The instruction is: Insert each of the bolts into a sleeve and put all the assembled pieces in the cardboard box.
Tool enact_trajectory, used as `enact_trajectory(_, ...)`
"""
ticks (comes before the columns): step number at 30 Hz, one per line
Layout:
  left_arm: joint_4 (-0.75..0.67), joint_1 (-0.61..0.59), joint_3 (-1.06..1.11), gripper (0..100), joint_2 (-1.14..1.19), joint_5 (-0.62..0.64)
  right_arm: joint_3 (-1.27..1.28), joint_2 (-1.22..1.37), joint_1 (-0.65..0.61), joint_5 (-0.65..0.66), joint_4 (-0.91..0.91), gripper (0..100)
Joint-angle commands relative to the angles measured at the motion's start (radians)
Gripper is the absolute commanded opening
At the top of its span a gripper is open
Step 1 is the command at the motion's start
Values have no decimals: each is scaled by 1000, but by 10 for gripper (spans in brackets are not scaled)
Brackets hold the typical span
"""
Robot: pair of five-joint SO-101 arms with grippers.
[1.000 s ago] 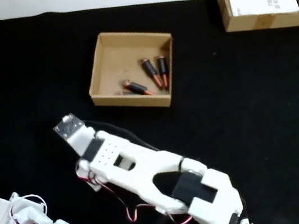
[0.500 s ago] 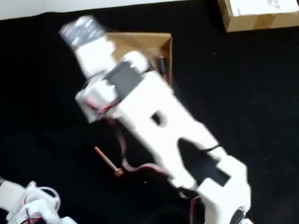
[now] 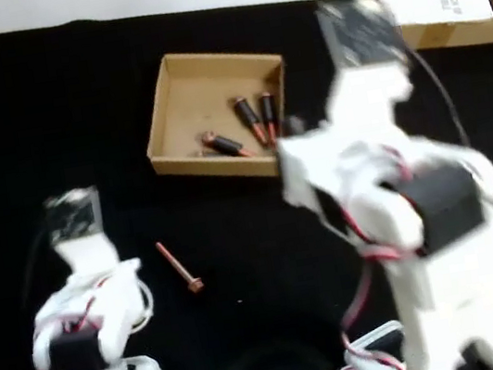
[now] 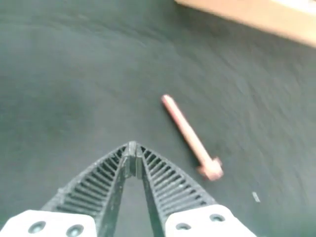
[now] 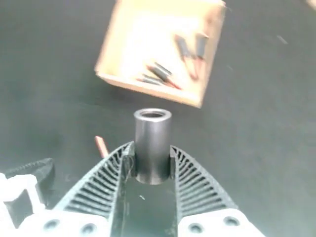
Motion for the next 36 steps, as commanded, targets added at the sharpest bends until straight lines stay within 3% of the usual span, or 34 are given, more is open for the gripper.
enact_trajectory(1, 8, 117, -179, 30, 298, -101, 272, -263, 153, 9, -35, 8)
enact_trajectory(7, 141, 222, -397, 30, 704, -344, 667, -661, 381, 144, -113, 8)
enact_trajectory(12, 193, 245, -550, 30, 869, -583, 895, -918, 506, 213, -137, 8)
enact_trajectory(16, 199, 245, -624, 30, 947, -930, 966, -1033, 565, 281, -134, 8)
enact_trajectory(21, 261, 245, -627, 30, 983, -1261, 989, -1061, 590, 302, -136, 8)
enact_trajectory(26, 390, 274, -633, 30, 1020, -1740, 990, -1067, 590, 301, -137, 8)
enact_trajectory(28, 387, 320, -634, 30, 1050, -1751, 990, -1069, 590, 304, -137, 8)
enact_trajectory(31, 354, 394, -677, 45, 1116, -1657, 990, -1069, 590, 304, -136, 8)
enact_trajectory(36, 385, 440, -812, 148, 1265, -1608, 990, -1069, 590, 304, -136, 8)
